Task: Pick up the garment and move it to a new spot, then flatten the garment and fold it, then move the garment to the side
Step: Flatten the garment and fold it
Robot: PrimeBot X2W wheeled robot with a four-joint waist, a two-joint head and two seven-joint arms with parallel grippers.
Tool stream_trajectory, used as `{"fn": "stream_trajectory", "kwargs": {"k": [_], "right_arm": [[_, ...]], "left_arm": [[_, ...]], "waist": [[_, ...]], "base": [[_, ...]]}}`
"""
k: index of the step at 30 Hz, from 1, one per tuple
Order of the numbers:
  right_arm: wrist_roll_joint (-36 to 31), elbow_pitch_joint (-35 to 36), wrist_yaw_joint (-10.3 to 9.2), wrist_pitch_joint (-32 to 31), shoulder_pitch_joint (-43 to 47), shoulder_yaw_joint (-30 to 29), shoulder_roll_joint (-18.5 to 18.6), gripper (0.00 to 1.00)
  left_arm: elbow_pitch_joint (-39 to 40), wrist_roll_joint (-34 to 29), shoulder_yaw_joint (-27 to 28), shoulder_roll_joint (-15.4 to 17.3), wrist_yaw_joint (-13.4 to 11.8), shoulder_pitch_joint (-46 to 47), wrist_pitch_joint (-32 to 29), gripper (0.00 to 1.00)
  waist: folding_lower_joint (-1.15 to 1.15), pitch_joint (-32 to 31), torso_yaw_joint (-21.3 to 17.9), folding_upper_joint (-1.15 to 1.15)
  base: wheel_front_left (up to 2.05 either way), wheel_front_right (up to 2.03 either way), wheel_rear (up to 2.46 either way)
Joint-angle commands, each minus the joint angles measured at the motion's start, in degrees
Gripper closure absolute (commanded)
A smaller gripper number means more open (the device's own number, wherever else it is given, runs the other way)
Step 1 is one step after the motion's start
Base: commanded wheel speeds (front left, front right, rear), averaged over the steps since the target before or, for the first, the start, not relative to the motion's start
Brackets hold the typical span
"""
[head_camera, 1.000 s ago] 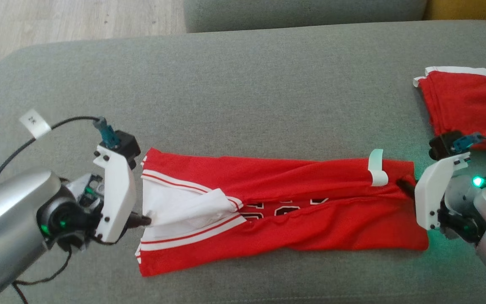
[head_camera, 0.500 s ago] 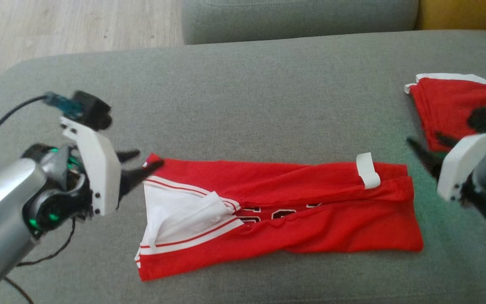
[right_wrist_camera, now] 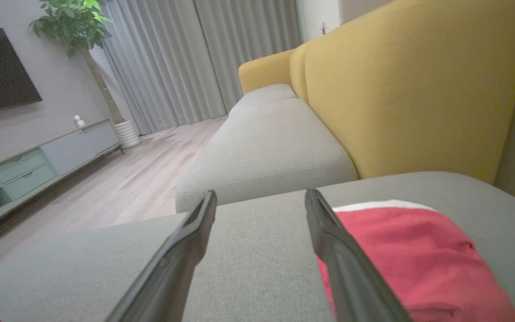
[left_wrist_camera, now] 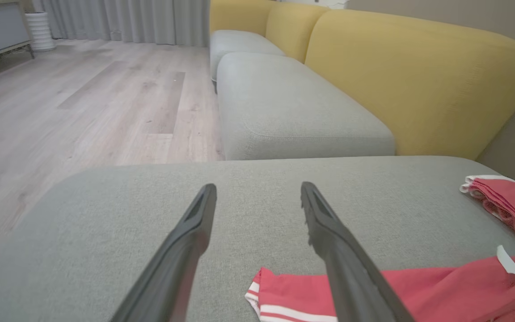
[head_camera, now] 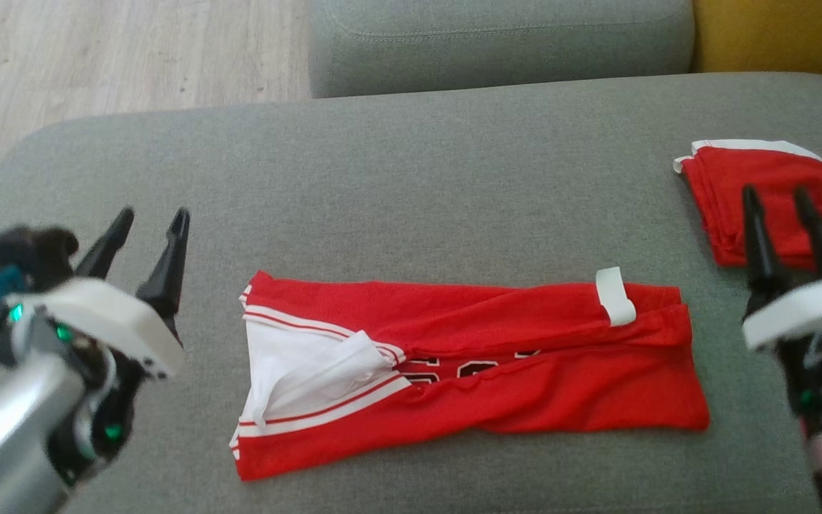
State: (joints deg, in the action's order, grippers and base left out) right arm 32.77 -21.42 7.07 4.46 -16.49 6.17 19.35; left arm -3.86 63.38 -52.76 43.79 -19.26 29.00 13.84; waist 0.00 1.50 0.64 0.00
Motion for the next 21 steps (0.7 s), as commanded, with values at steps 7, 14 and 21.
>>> {"fn": "stream_trajectory", "kwargs": {"k": [7,14,21], "right_arm": [[-5.9,5.0,0.42,2.8,6.0,-4.2,-4.1,0.00],[-9.7,4.5,0.42,0.2,10.3,-6.1,-7.1,0.00],[-11.0,0.5,0.42,-5.8,9.4,-6.9,-8.9,0.00]], "left_arm": [[4.7,-12.9,18.3,-7.1,-4.6,-9.9,1.1,0.00],[4.9,-24.1,33.9,-20.3,0.9,-22.9,1.1,0.00],[2.3,-33.0,39.7,-29.0,8.2,-27.0,1.2,0.00]], "waist": [[0.00,-0.1,0.2,0.00],[0.00,-0.2,0.3,0.00],[0.00,0.5,1.1,0.00]], "base": [[0.00,0.00,0.00],[0.00,0.00,0.00],[0.00,0.00,0.00]]}}
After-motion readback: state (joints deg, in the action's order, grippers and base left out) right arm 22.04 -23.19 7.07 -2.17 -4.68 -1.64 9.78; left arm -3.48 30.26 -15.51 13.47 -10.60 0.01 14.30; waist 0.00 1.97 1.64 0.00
